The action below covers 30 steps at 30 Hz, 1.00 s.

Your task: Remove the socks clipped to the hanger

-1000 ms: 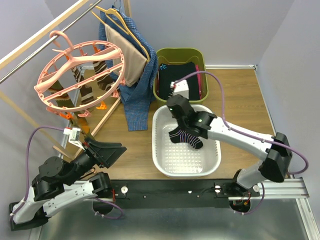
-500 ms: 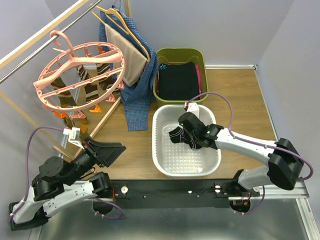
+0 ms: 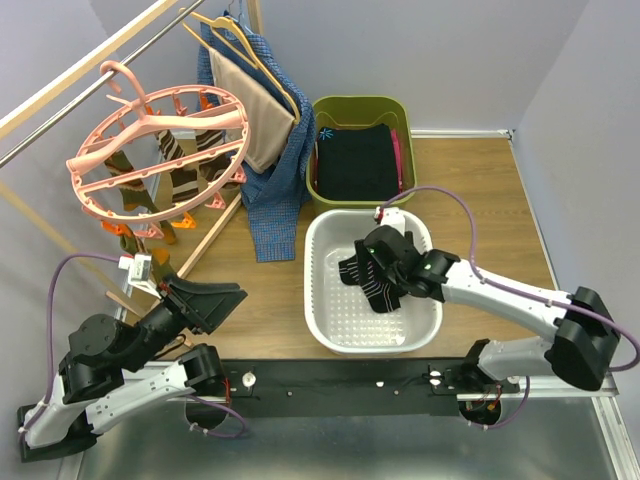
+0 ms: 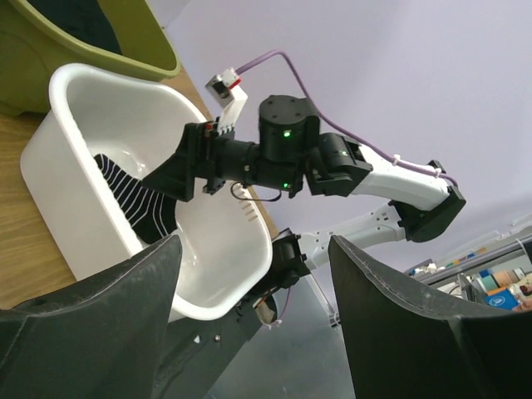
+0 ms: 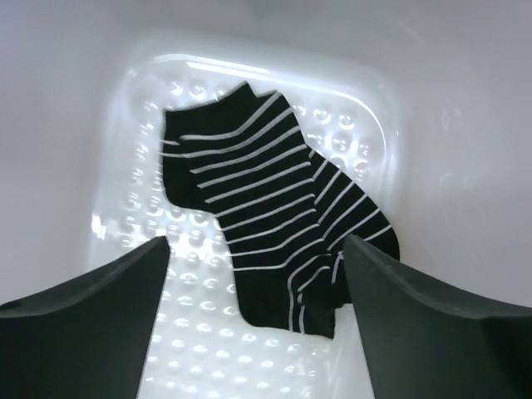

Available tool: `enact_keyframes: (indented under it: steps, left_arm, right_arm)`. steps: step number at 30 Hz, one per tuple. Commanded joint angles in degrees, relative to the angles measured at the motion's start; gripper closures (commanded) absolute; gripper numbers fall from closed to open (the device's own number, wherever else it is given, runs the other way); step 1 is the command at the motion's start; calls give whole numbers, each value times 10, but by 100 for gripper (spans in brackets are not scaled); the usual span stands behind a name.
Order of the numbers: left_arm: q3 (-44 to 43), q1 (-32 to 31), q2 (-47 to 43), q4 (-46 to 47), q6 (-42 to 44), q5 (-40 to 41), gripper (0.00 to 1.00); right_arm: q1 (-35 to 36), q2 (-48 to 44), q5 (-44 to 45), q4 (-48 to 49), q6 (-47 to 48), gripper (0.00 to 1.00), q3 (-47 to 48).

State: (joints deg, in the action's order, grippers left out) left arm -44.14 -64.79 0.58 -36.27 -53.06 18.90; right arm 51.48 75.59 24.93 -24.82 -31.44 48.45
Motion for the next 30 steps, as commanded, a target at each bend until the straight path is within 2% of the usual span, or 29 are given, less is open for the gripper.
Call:
enact_keyframes:
  steps: [1,6,12,14,16,21,26,30]
  left_arm:
    - [-7,0,-66,22,14,9,20]
    - [-11,0,-72,47,28,2,20]
    - [-27,0,-73,65,42,-2,20]
    - [-31,0,-73,67,46,-2,20]
    - [-35,0,-73,68,48,0,20]
    - [-54,1,-67,14,32,25,24]
    - [-78,2,-87,-6,19,54,26]
    - [-95,2,-90,10,31,62,27]
  right_arm:
    - [4,-47,-7,-30,30,0,53]
    - [16,-67,-46,18,92,0,114]
    - [65,-20,-129,178,154,0,143]
    - [87,1,-153,265,162,0,140]
    - [113,45,-161,344,169,0,137]
    - [144,144,-169,402,162,0,180]
    - [183,233,-213,639,190,0,136]
    - [210,330,-213,767,208,0,180]
